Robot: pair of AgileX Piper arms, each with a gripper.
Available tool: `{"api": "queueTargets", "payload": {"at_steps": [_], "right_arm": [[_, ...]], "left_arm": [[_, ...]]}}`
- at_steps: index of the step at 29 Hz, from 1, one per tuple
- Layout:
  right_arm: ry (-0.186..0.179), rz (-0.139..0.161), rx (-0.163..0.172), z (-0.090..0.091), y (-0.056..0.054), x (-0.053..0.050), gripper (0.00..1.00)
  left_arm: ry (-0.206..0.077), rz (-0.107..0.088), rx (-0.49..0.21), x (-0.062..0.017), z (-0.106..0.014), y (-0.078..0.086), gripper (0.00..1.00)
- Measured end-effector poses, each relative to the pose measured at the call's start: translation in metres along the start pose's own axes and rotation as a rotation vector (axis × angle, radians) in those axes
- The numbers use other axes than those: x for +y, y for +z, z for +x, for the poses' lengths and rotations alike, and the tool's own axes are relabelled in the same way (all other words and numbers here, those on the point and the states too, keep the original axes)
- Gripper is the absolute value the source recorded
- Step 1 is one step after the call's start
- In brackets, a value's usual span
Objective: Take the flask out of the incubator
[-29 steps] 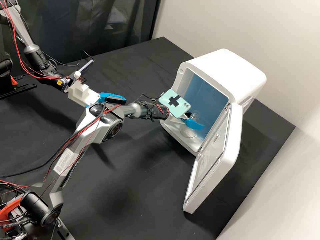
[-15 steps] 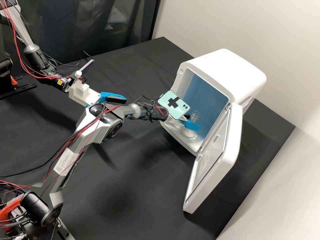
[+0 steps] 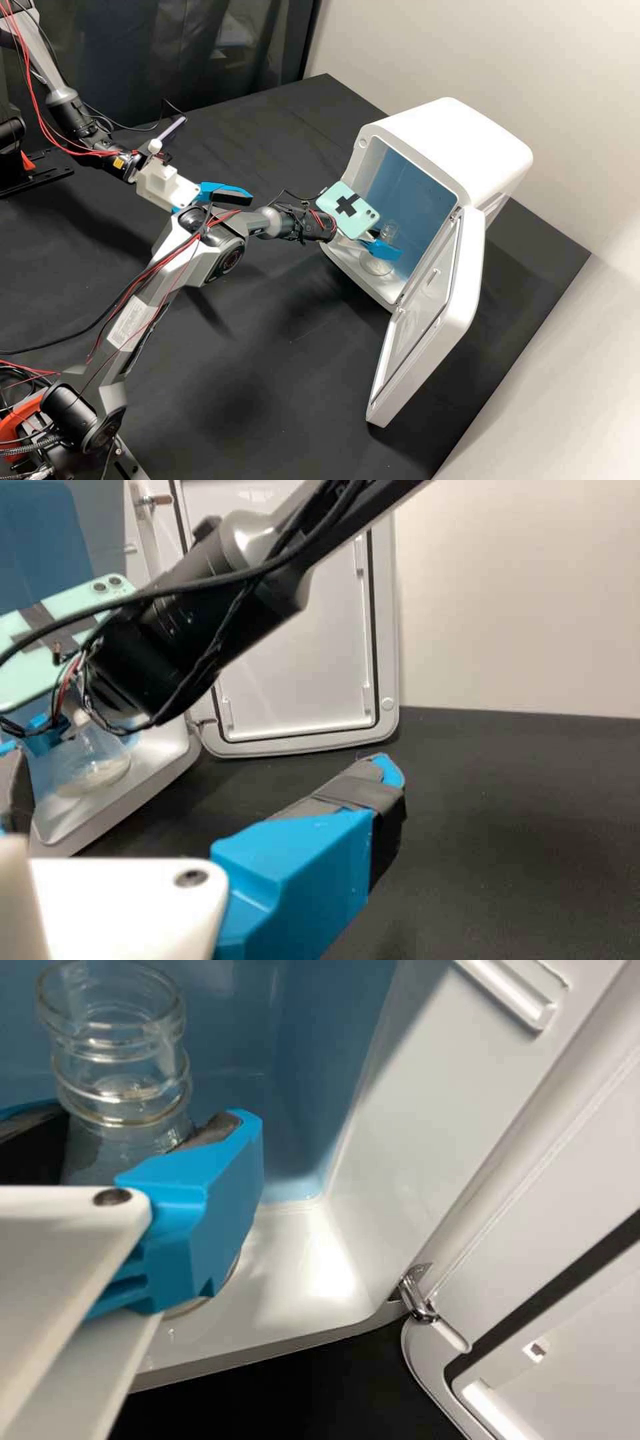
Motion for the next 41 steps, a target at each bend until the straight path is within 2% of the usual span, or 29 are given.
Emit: {"api": "queueTargets", "payload": {"at_steps": [3,8,10,14,19,22,24,27,30,32,34,37,39,41], "right_arm": [[0.002,-0.007,0.011,-0.003,0.002,0.0,0.0],[-0.007,0.005,0.03,-0.015,0.008,-0.001,0.0],[-0.01,0.006,0.039,-0.023,0.014,-0.003,0.0],[-0.02,-0.006,0.087,-0.039,0.018,-0.001,0.0],[0.018,-0.003,0.138,-0.062,0.027,0.008,0.0],[0.036,0.007,0.161,-0.074,0.033,0.011,0.0],[0.039,0.0,0.181,-0.083,0.039,0.011,0.0],[0.02,-0.007,0.2,-0.095,0.047,0.008,0.0],[-0.015,-0.021,0.222,-0.108,0.058,0.006,0.0],[-0.031,-0.011,0.221,-0.117,0.067,0.005,0.0],[-0.031,-0.002,0.227,-0.124,0.073,0.006,0.0],[-0.044,-0.003,0.24,-0.137,0.084,0.005,0.0],[-0.072,-0.025,0.263,-0.148,0.094,0.001,0.0],[-0.099,-0.04,0.27,-0.156,0.102,-0.002,0.0]], "left_arm": [[0.0,0.0,0.0,0.0,0.0,0.0,1.0],[0.0,0.0,0.0,0.0,0.0,0.0,1.0],[0.0,0.0,0.0,0.0,0.0,0.0,1.0],[0.0,0.0,0.0,0.0,0.0,0.0,1.0],[0.0,0.0,0.0,0.0,0.0,0.0,1.0],[0.0,0.0,0.0,0.0,0.0,0.0,1.0],[0.0,0.0,0.0,0.0,0.0,0.0,1.0],[-0.002,0.0,0.0,-0.0006,0.0,0.0,1.0],[-0.008,0.0,0.002,-0.0022,-0.001,0.0,1.0],[-0.01,0.0,0.002,-0.0028,-0.002,-0.001,1.0],[-0.014,0.0,0.003,-0.0039,-0.002,-0.001,1.0],[-0.018,0.0,0.005,-0.0047,-0.004,-0.002,1.0],[-0.02,0.001,0.011,-0.005,-0.006,-0.004,1.0],[-0.012,0.001,0.011,-0.0024,-0.008,-0.004,1.0]]}}
